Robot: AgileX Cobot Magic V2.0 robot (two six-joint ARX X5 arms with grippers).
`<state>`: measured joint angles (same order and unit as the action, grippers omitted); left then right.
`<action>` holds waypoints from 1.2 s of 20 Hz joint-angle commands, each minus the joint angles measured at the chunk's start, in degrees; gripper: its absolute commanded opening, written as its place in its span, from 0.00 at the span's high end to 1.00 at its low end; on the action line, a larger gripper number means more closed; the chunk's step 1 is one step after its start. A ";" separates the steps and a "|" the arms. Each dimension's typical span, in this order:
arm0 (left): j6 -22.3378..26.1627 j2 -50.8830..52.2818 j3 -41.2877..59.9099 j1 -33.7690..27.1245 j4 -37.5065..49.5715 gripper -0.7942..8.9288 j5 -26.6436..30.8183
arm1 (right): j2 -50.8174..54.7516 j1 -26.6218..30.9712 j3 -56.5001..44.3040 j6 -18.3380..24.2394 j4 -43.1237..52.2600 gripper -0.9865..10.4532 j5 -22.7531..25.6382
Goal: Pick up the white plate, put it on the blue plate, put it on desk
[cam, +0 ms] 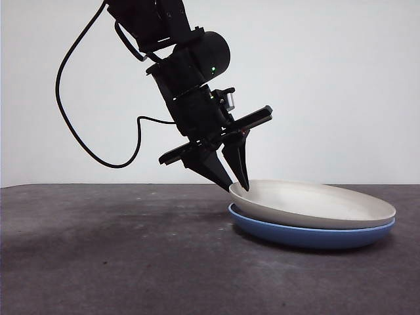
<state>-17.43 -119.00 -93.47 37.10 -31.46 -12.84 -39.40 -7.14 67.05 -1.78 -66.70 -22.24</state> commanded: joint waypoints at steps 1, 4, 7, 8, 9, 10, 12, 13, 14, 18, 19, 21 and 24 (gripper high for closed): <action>0.70 -1.68 -1.75 0.57 0.61 0.71 -0.02 | -0.15 -0.24 1.18 -0.37 0.09 0.52 0.17; 0.72 -1.68 -2.56 0.57 -0.74 0.59 -0.04 | -0.15 -0.24 1.18 -0.37 0.11 0.52 0.17; 0.72 -1.66 -3.91 0.59 -2.51 0.56 -0.04 | -0.15 -0.24 1.18 -0.37 0.09 0.52 0.17; 1.07 -1.66 -4.66 0.59 -3.61 0.56 -0.04 | -0.15 -0.24 1.18 -0.37 0.09 0.52 0.17; 1.84 -1.51 -5.64 0.59 -5.01 0.56 -0.04 | -0.15 -0.24 1.18 -0.37 0.09 0.52 0.20; 2.58 -1.25 -6.88 0.55 -6.47 0.56 -0.04 | -0.17 -0.24 1.18 -0.35 0.11 0.52 0.20; 4.70 -0.09 -9.53 0.28 -9.42 0.56 -0.04 | -0.17 -0.24 1.18 -0.33 0.15 0.52 0.22; 5.40 1.05 -10.32 0.13 -10.29 0.56 -0.04 | -0.20 -0.24 1.18 -0.33 0.15 0.52 0.22; 6.43 2.64 -11.10 -0.04 -11.19 0.56 -0.04 | -0.20 -0.24 1.18 -0.31 0.17 0.52 0.24; 7.63 11.54 -11.26 -1.62 -12.85 0.56 -0.04 | -0.22 -0.24 1.18 0.24 0.17 0.52 1.64; 8.35 14.16 -11.26 -2.19 -13.97 0.56 -0.04 | -0.22 -0.24 1.16 0.50 0.17 0.52 1.77; 9.62 19.10 -11.02 -3.50 -15.96 0.56 -0.04 | -0.22 -0.24 1.16 0.50 0.15 0.52 1.75; 11.63 26.49 -8.33 -5.73 -17.55 0.56 -0.04 | -0.22 -0.24 1.16 0.50 0.15 0.52 1.75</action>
<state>-7.49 -91.96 -101.65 31.18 -48.69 -12.80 -39.40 -7.14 67.05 -1.69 -66.85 -20.73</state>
